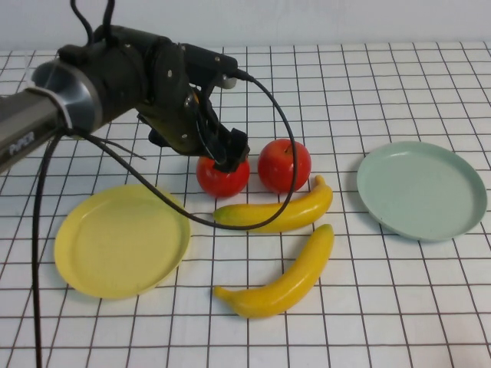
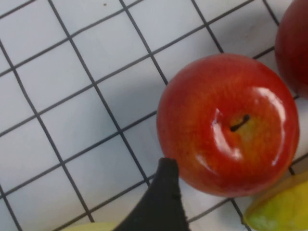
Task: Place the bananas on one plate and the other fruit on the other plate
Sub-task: Put one type of fruit in the left plate
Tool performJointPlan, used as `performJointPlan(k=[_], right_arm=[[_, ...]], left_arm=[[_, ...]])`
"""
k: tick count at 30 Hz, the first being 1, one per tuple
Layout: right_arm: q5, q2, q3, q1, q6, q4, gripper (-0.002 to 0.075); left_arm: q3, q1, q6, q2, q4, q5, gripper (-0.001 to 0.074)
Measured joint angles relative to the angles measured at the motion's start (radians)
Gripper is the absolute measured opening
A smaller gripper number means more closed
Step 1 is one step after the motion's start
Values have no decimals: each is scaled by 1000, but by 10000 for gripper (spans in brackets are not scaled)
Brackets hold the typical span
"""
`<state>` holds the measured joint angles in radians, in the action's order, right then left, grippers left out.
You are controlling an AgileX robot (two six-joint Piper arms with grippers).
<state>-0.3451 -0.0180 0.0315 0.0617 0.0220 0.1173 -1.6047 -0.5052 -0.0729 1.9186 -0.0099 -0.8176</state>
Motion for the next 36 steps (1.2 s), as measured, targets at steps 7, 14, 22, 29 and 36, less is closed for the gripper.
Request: performJointPlan(k=[7,14,22,29,36], right_arm=[[0,0,0,0,0,0,-16],[0,0,0,0,0,0,-16],[0,0,0,0,0,0,-16],[0,0,0,0,0,0,-16],[0,0,0,0,0,0,-16]], left_arm=[[-57,0,-11,97,30,10,637],[-67,0,-31,132,30,63,638],[-78,0,-34,155,30,92,638],[-78,2,-34,157,28,94,578],[-76,2,-21,135,48,81,577]])
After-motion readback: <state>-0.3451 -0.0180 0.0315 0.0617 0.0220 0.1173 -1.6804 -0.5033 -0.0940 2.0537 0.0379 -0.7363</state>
